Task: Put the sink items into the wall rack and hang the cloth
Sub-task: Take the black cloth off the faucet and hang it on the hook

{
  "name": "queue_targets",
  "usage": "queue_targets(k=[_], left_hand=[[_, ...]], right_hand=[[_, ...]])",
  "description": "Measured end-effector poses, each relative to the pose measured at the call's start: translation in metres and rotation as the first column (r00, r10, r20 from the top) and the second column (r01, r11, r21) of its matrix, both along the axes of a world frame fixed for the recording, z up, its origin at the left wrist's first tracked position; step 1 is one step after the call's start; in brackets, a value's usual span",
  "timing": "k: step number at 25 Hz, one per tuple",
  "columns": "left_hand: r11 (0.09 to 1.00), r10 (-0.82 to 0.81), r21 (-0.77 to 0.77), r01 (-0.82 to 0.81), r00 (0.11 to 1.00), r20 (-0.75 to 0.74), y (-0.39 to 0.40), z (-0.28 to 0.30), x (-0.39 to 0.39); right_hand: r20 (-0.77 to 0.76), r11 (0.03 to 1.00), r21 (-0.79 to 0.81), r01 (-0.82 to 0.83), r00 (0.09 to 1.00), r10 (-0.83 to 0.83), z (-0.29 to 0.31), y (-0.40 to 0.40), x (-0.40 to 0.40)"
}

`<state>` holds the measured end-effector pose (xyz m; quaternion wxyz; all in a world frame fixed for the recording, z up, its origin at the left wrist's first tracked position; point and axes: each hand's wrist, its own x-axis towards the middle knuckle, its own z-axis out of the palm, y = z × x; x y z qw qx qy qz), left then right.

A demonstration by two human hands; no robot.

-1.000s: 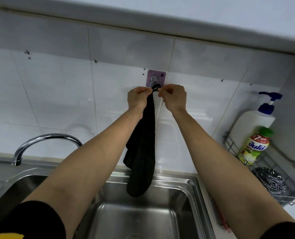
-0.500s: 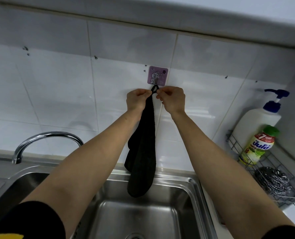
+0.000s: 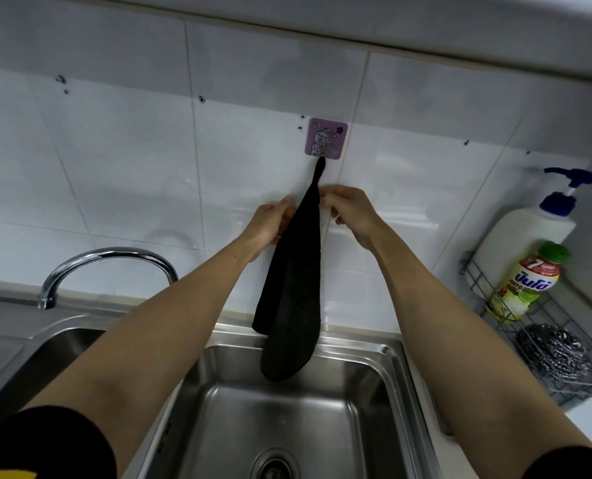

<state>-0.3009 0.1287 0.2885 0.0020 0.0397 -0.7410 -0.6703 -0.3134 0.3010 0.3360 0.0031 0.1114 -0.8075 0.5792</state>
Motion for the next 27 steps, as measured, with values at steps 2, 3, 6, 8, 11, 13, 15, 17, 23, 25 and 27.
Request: queue_targets(k=[2,3,6,8,11,13,15,17,23,25,27], left_hand=[[0.999,-0.017,-0.039,0.018,1.000,0.016,-0.007,-0.008,0.006],[0.998,-0.029,-0.056,0.030,0.999,0.016,-0.011,-0.012,0.009],[0.984,-0.133,-0.121,0.129,0.991,-0.023,-0.024,-0.022,0.017],[0.965,-0.190,-0.192,0.181,0.981,-0.028,-0.033,-0.028,0.022],[0.936,-0.237,-0.264,0.232,0.971,0.010,-0.044,-0.032,0.029],[0.912,-0.278,-0.300,0.279,0.960,0.047,-0.049,-0.035,0.034],[0.884,-0.301,-0.337,0.324,0.946,0.118,-0.055,-0.041,0.039],[0.829,-0.298,-0.428,0.359,0.932,0.205,-0.062,-0.053,0.044],[0.812,-0.168,-0.508,0.288,0.948,0.270,-0.077,-0.066,0.056],[0.795,-0.221,-0.467,0.387,0.902,0.371,-0.080,-0.058,0.057],[0.741,-0.275,-0.454,0.494,0.841,0.466,-0.081,-0.047,0.056]], right_hand=[[-0.019,0.993,0.114,-0.038,0.999,0.040,-0.002,0.005,0.001],[-0.026,0.987,0.157,-0.039,0.999,0.043,-0.004,0.008,0.002],[0.029,0.958,0.281,-0.055,0.998,0.049,-0.018,0.022,0.003],[0.078,0.950,0.306,-0.068,0.996,0.046,-0.030,0.032,0.006],[0.119,0.944,0.321,-0.077,0.992,0.041,-0.045,0.045,0.015],[0.132,0.945,0.316,-0.088,0.990,0.048,-0.050,0.052,0.023],[0.168,0.937,0.329,-0.118,0.984,0.065,-0.054,0.059,0.030],[0.224,0.924,0.356,-0.143,0.972,0.064,-0.061,0.065,0.038],[0.329,0.830,0.531,-0.172,0.944,-0.015,-0.070,0.084,0.043],[0.349,0.804,0.572,-0.164,0.936,-0.057,-0.064,0.091,0.037],[0.370,0.781,0.605,-0.153,0.923,-0.106,-0.056,0.100,0.032]])
